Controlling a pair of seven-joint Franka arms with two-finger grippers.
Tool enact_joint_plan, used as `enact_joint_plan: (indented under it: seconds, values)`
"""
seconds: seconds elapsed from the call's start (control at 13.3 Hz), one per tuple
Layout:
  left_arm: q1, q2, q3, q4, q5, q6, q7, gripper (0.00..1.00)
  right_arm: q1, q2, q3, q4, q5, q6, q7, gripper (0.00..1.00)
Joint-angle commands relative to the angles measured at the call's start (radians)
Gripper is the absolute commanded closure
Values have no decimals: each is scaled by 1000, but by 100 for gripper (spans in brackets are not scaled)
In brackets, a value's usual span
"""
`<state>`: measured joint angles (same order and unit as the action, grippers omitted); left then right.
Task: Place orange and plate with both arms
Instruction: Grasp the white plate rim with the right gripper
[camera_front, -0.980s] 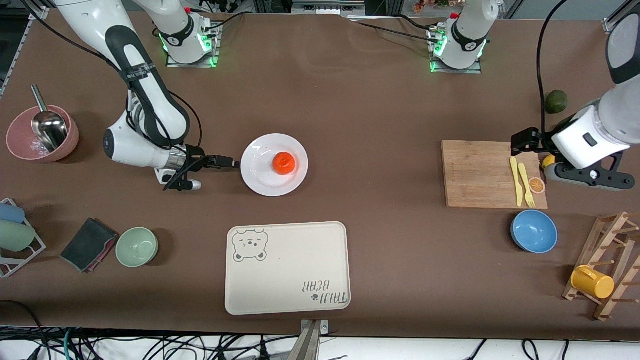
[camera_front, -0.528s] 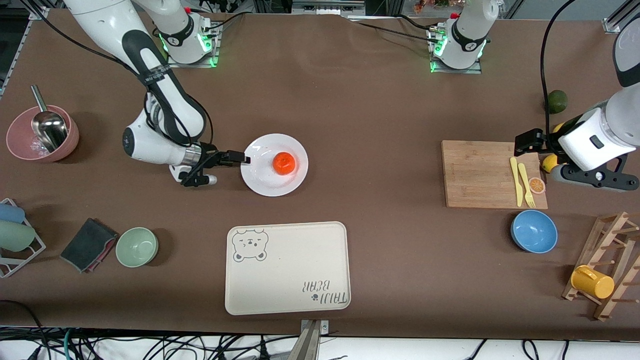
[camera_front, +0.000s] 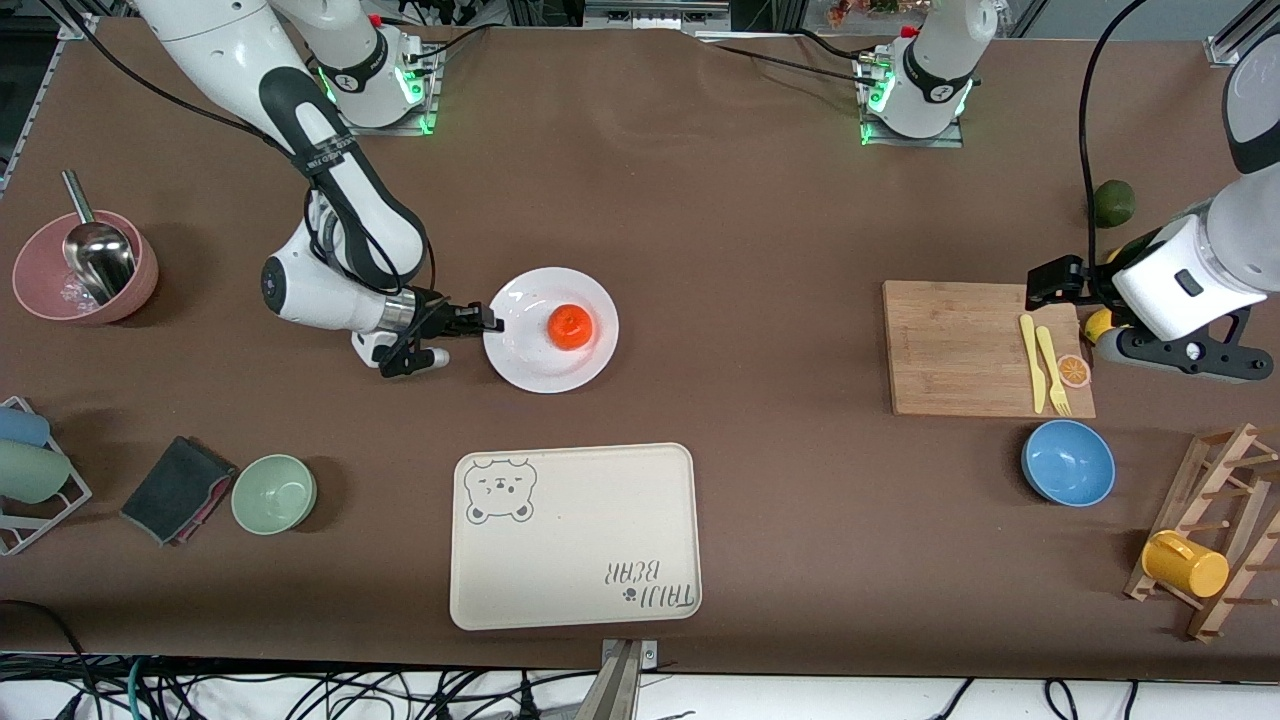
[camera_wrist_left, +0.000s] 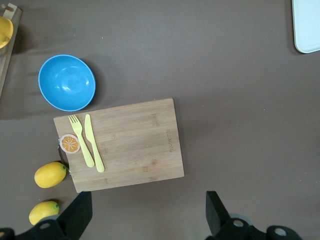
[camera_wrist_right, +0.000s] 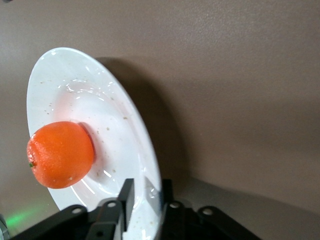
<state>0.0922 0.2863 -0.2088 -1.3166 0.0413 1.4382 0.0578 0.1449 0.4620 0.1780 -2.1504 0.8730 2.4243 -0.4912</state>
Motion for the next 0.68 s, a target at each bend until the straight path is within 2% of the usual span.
enact_joint_plan:
  seconds: [0.0, 0.38, 0.6]
  values:
    - [4, -13, -3, -13, -17, -9, 17, 0, -14, 1, 3, 6, 26, 6, -61, 100]
    - [4, -13, -4, -13, -17, -16, 17, 0, -53, 7, 1, 27, 38, -4, -67, 100]
    - [3, -13, -4, -13, -17, -18, 17, 0, -77, 7, 0, 84, 165, -72, -84, 100]
